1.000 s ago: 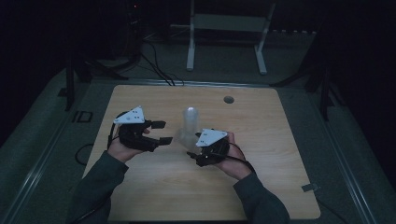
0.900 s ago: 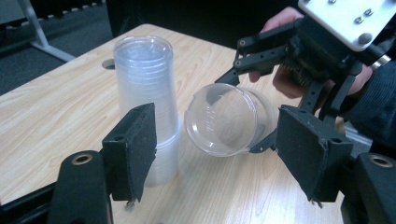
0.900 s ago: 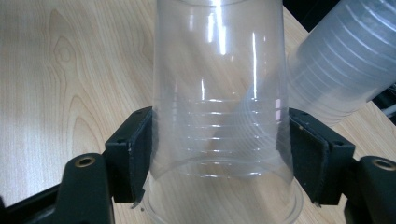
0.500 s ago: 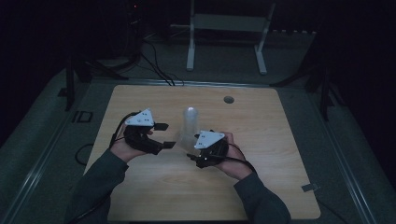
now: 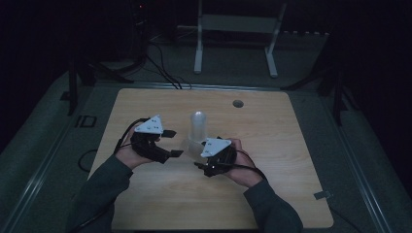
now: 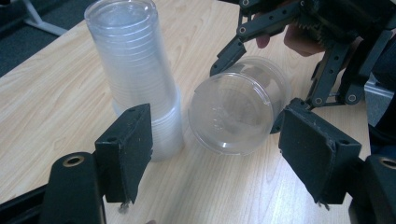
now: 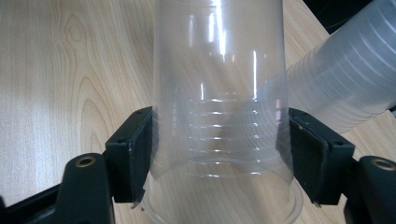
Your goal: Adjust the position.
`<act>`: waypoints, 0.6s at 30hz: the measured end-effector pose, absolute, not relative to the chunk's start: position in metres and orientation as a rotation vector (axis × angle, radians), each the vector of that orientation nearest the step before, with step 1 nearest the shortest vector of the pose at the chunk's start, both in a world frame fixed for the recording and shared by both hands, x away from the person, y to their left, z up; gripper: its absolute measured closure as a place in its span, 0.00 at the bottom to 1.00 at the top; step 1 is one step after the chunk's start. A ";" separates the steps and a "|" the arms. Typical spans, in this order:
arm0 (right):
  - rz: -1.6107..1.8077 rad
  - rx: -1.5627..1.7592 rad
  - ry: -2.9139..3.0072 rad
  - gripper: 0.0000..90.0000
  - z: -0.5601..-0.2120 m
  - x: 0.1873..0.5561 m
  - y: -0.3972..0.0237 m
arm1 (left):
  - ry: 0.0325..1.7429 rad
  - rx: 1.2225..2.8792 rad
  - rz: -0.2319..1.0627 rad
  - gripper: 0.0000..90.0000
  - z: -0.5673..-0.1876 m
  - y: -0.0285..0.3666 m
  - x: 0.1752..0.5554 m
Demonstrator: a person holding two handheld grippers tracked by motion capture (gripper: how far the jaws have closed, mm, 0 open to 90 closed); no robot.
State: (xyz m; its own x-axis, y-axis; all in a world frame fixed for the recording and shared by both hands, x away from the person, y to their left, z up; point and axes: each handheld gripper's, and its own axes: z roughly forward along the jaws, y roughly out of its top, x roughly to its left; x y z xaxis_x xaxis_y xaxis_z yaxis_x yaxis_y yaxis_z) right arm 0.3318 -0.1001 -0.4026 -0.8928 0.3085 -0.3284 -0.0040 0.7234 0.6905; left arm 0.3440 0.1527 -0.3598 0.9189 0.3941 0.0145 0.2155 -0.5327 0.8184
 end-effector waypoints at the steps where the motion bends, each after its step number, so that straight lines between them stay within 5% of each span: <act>1: 1.003 0.232 2.504 0.33 -0.403 0.332 -0.100 | 0.433 2.156 0.247 0.29 -0.360 0.152 0.344; 18: 0.939 0.199 2.531 0.33 -0.403 0.331 -0.099 | 0.395 2.238 0.285 0.28 -0.361 0.144 0.342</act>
State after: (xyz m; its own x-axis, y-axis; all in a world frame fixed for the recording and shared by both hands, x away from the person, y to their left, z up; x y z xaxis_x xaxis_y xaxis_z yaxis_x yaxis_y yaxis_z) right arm 0.3313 -0.0987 -0.4027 -0.8966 0.2770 -0.3454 -0.0153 0.7602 0.6495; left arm 0.3420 0.1439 -0.3608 0.9249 0.3734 0.0718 0.1862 -0.6094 0.7707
